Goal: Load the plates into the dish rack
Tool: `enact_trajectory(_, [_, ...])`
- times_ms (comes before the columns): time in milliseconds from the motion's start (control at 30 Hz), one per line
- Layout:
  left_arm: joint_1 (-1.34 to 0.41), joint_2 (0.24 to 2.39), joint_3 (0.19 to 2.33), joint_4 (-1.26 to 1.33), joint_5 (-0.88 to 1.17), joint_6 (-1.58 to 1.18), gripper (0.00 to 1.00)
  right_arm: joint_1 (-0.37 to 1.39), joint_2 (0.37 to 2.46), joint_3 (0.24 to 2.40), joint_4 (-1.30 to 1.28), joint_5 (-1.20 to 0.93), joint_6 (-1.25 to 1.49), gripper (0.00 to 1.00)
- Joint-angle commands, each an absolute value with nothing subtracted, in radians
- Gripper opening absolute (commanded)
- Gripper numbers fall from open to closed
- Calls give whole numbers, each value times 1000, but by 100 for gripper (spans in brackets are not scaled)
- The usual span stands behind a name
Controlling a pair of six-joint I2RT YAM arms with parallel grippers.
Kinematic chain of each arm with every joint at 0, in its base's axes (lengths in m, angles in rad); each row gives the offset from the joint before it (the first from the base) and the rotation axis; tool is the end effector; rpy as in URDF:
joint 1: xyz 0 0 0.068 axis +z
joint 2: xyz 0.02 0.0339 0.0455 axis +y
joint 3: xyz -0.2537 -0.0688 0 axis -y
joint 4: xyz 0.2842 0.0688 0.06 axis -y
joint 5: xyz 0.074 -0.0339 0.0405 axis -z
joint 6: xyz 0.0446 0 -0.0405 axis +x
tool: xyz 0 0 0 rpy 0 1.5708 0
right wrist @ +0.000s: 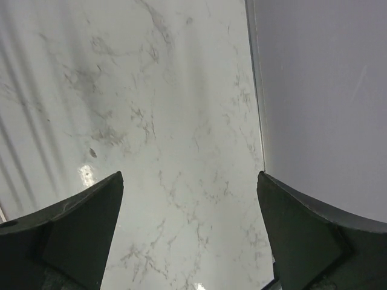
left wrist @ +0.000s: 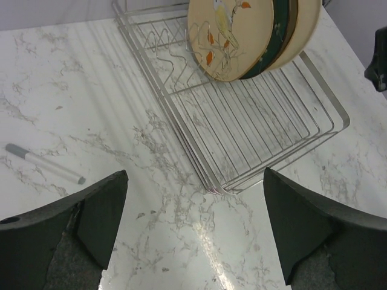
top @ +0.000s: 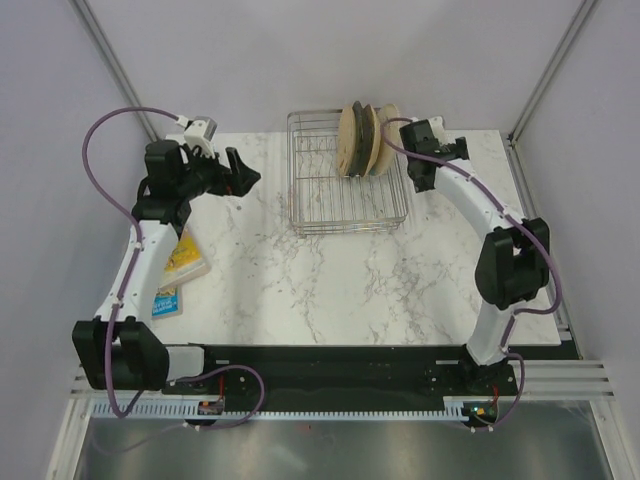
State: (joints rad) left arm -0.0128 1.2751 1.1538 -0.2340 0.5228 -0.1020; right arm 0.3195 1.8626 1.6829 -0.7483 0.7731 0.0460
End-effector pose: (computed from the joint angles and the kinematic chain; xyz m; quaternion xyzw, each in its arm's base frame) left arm 0.3407 -0.0266 0.3422 0.1121 0.7988 -0.2435 0.5385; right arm 0.4340 0.1108 0.2799 -0.0018 0.8868 -0.2986 0.3527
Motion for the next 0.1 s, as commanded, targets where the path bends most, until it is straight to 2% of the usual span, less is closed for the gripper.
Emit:
enact_trajectory(0, [-15,1313,1278,-244,494,-37,100,258,1767,1626,-805,749,153,98])
enact_trajectory(67, [-15,1330,1308,-244,488,-28,100,253,1755,1624,-792,756,155,98])
